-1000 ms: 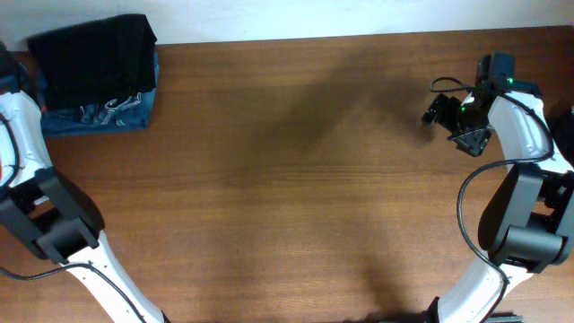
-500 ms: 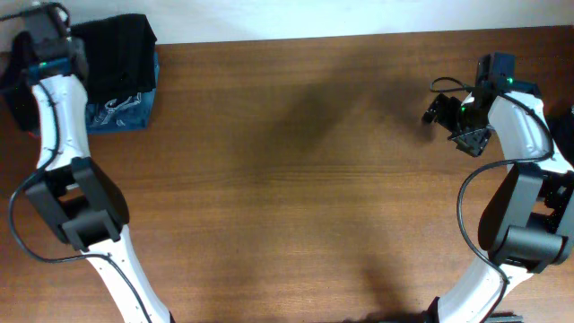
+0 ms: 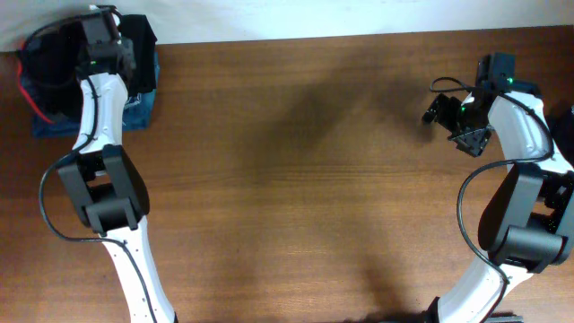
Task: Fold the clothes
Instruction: 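Lower the pants onto the stack with the left gripper and release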
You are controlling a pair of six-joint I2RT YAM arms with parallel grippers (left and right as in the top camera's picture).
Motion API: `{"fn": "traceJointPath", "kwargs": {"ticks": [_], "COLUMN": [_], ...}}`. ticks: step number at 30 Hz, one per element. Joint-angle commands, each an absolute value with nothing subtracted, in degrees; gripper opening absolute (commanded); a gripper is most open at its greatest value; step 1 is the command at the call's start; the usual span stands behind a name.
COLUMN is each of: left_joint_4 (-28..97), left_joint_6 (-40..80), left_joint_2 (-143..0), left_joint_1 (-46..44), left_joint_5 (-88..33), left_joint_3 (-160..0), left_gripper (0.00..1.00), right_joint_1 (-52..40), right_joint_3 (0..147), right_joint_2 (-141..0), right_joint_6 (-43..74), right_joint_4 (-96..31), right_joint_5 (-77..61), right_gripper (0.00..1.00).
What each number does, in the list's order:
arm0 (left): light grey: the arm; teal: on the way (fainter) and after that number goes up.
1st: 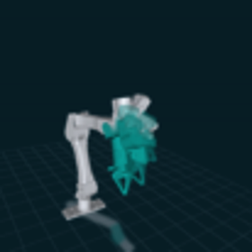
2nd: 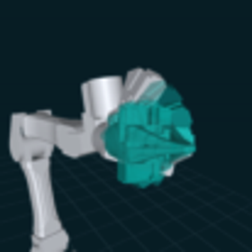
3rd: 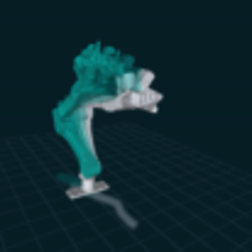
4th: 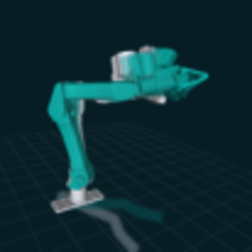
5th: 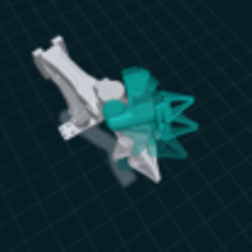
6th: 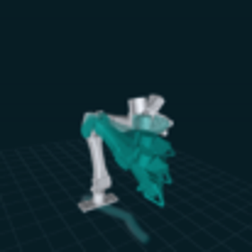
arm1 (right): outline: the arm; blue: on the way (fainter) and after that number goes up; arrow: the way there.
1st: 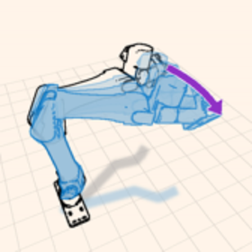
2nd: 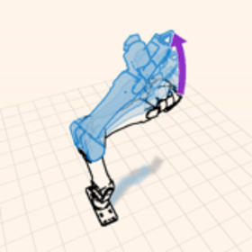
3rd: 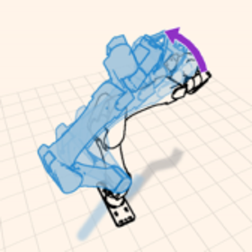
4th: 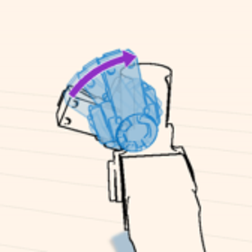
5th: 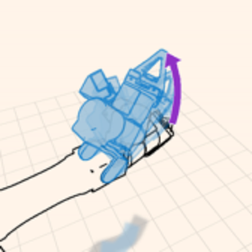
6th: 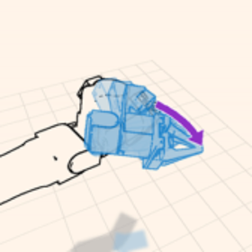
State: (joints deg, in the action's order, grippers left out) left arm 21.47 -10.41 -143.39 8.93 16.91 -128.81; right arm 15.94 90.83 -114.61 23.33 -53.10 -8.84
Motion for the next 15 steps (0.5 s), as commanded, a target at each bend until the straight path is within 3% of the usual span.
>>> {"fn": "traceJointPath", "kwargs": {"ticks": [1, 5, 7, 8, 15], "left_joint_4": [21.5, 22.2, 22.4, 22.3, 22.2], "left_joint_6": [-9.5, -9.5, -9.5, -9.6, -11.2], "left_joint_2": [-146.2, -147.3, -147.3, -147.3, -147.3], "left_joint_1": [7.2, 5.6, 4.7, 4.2, 2.0], "left_joint_5": [11.4, 10.7, 10.7, 10.7, 10.7], "left_joint_3": [-130.3, -130.3, -130.3, -130.3, -130.7], "left_gripper": [0.06, 0.07, 0.20, 0.22, 0.21], "right_joint_1": [16.1, 16.1, 16.1, 16.1, 16.1], "right_joint_3": [90.5, 90.5, 90.5, 90.5, 90.5], "right_joint_2": [-114.9, -114.9, -114.9, -114.9, -114.9], "right_joint_6": [22.8, 22.8, 22.8, 22.8, 22.8], "right_joint_4": [-53.1, -53.1, -53.1, -53.1, -53.1], "right_joint_5": [-8.3, -8.3, -8.3, -8.3, -8.3], "right_gripper": [0.99, 0.99, 0.99, 0.99, 0.99]}}
